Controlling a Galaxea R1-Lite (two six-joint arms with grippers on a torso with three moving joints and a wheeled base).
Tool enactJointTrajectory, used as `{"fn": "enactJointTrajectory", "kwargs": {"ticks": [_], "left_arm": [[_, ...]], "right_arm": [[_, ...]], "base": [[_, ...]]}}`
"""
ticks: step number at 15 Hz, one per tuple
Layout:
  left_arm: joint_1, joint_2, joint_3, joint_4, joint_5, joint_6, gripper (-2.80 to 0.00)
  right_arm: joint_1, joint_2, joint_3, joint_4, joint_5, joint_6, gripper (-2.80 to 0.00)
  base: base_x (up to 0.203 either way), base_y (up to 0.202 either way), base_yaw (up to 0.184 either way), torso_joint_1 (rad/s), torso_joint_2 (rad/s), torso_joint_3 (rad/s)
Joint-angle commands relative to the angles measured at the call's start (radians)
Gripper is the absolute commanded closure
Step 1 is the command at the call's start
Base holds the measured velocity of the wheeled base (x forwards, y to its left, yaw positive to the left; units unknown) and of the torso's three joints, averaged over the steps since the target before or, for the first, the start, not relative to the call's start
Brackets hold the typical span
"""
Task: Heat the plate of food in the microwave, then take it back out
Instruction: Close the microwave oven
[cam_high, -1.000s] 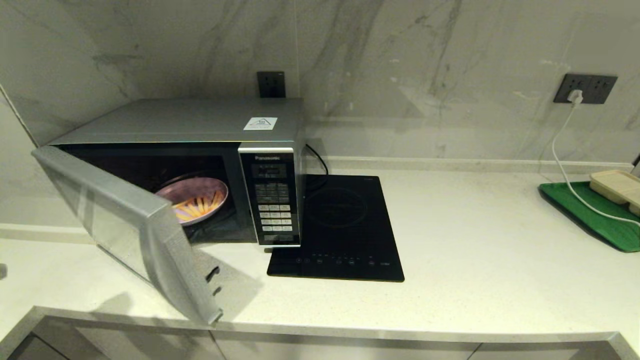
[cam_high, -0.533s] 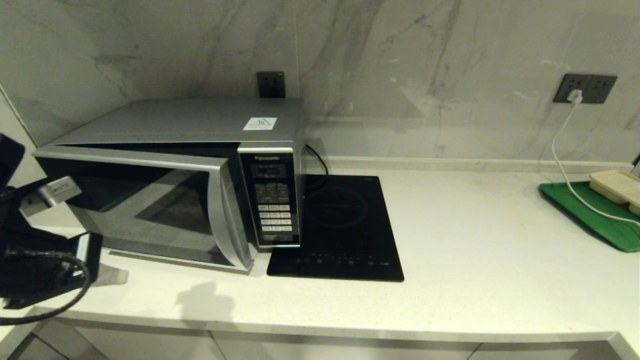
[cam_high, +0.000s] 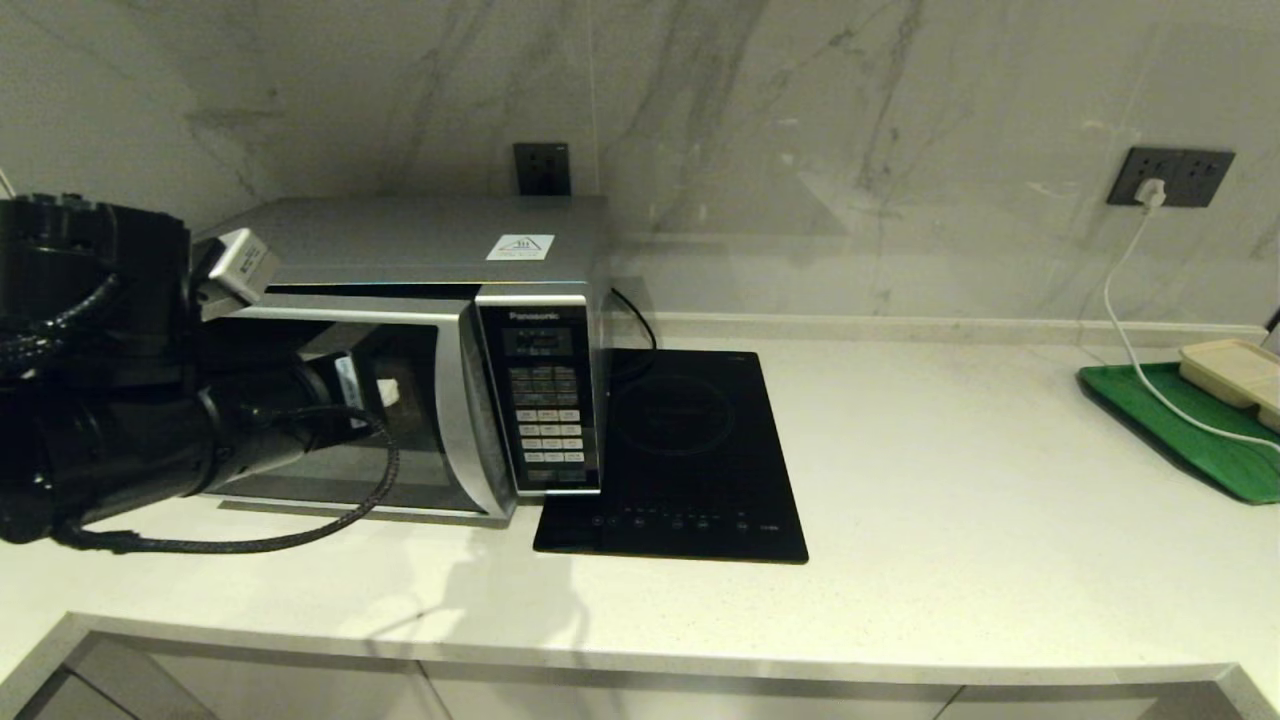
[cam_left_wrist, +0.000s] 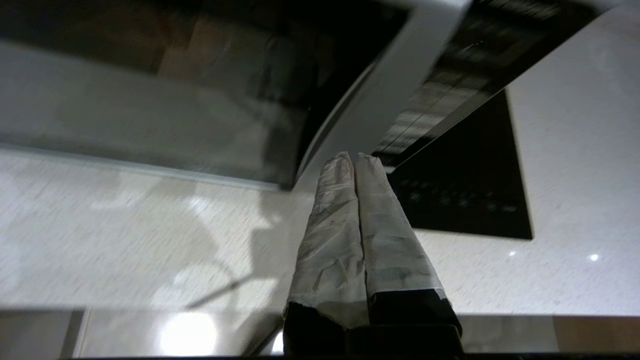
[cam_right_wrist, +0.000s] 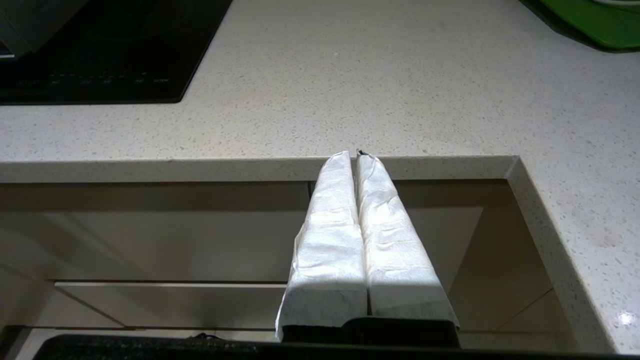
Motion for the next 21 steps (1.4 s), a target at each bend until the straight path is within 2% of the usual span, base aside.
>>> {"fn": "enactJointTrajectory", "kwargs": {"ticks": [1,4,9,12,15,18,21], "left_arm": [[-0.035,0.077,0.000,-0.058,0.010,-0.003,0.00],[-0.029,0.143,-0.001,-0.092,0.012,-0.005,0.00],[-0.028,0.207,0.000,-0.223,0.041,0.000,0.00],[-0.025,0.235,-0.001,-0.247,0.049,0.012,0.00],[-0.024,0.267,0.002,-0.327,0.072,0.013,0.00],[-0.020,0.309,0.002,-0.397,0.126,0.036,0.00],[-0.021,0.301,0.022,-0.416,0.135,0.035,0.00]], "right_arm": [[0.001,0.000,0.000,0.001,0.000,0.000,0.00],[0.001,0.000,0.000,0.001,0.000,0.000,0.00],[0.000,0.000,0.000,0.001,0.000,0.000,0.00],[0.001,0.000,0.000,0.001,0.000,0.000,0.00],[0.001,0.000,0.000,0.001,0.000,0.000,0.00],[0.000,0.000,0.000,0.001,0.000,0.000,0.00],[-0.001,0.000,0.000,0.001,0.000,0.000,0.00]], "base": [[0.000,0.000,0.000,0.000,0.00,0.000],[0.000,0.000,0.000,0.000,0.00,0.000],[0.000,0.000,0.000,0.000,0.00,0.000],[0.000,0.000,0.000,0.000,0.00,0.000],[0.000,0.000,0.000,0.000,0.00,0.000],[0.000,0.000,0.000,0.000,0.00,0.000],[0.000,0.000,0.000,0.000,0.00,0.000]]}}
